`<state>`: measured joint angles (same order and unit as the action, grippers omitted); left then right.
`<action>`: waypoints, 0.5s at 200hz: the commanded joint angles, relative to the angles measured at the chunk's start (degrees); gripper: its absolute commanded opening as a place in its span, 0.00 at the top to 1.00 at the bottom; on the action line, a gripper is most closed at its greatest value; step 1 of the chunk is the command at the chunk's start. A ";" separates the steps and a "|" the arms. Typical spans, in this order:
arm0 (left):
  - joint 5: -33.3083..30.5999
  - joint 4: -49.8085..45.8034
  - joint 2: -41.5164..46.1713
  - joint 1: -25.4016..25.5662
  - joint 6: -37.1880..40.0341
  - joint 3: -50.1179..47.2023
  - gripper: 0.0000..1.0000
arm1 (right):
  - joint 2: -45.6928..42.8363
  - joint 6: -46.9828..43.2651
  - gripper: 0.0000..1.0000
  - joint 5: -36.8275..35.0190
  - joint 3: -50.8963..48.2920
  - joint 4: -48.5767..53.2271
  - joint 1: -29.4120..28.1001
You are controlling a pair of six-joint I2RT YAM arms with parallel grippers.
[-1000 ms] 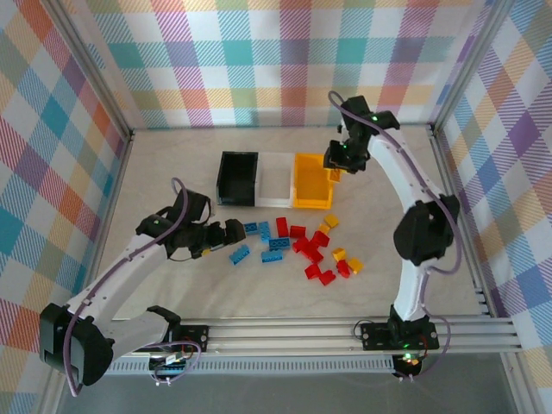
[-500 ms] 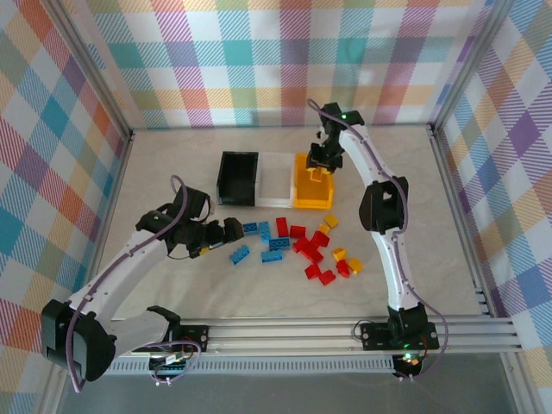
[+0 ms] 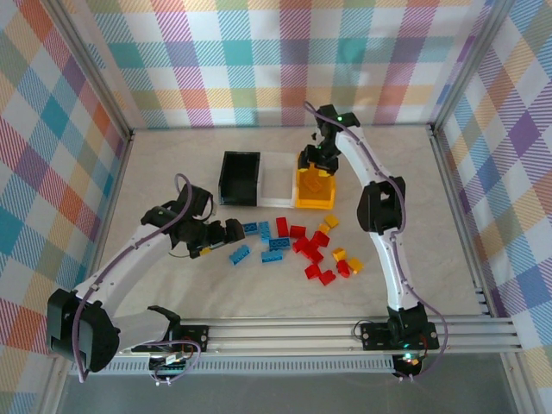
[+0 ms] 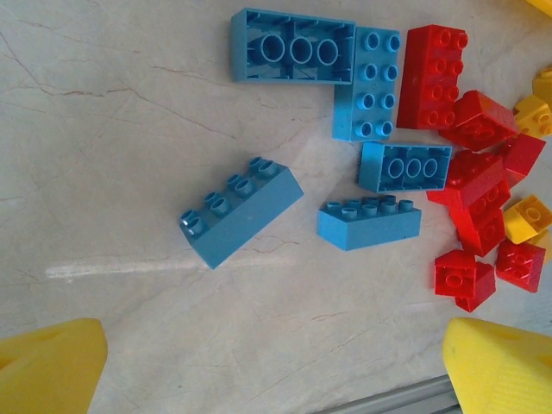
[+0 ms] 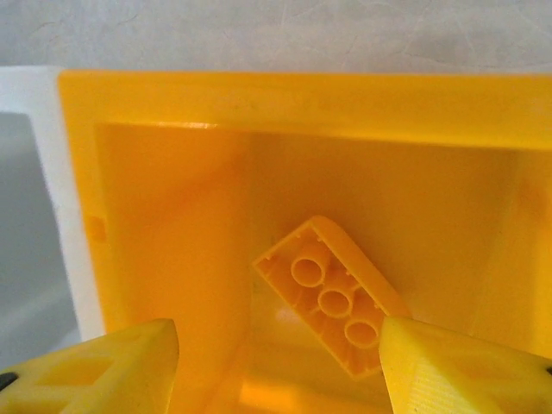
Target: Sort the legos into containers by color
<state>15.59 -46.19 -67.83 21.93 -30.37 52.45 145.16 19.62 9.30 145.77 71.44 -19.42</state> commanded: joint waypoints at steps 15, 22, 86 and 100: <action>1.60 1.65 -0.78 -0.49 1.27 1.00 0.00 | -21.13 -0.06 0.32 -3.33 -15.23 -1.17 -0.79; 1.91 2.31 -0.98 -0.49 1.28 0.75 0.00 | -25.68 -0.02 0.30 -4.14 -22.33 -2.68 -0.74; 4.26 5.42 -1.93 1.05 1.28 0.15 0.00 | -55.15 6.87 0.27 -4.97 -68.08 -8.43 -0.73; 4.44 5.68 -1.93 1.65 1.05 0.03 0.00 | -57.95 8.32 0.27 -3.47 -74.31 -10.37 -0.85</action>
<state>18.48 -41.65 -69.69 22.52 -30.15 52.45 90.21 23.66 4.58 80.66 64.14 -19.92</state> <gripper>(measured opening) 0.999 0.733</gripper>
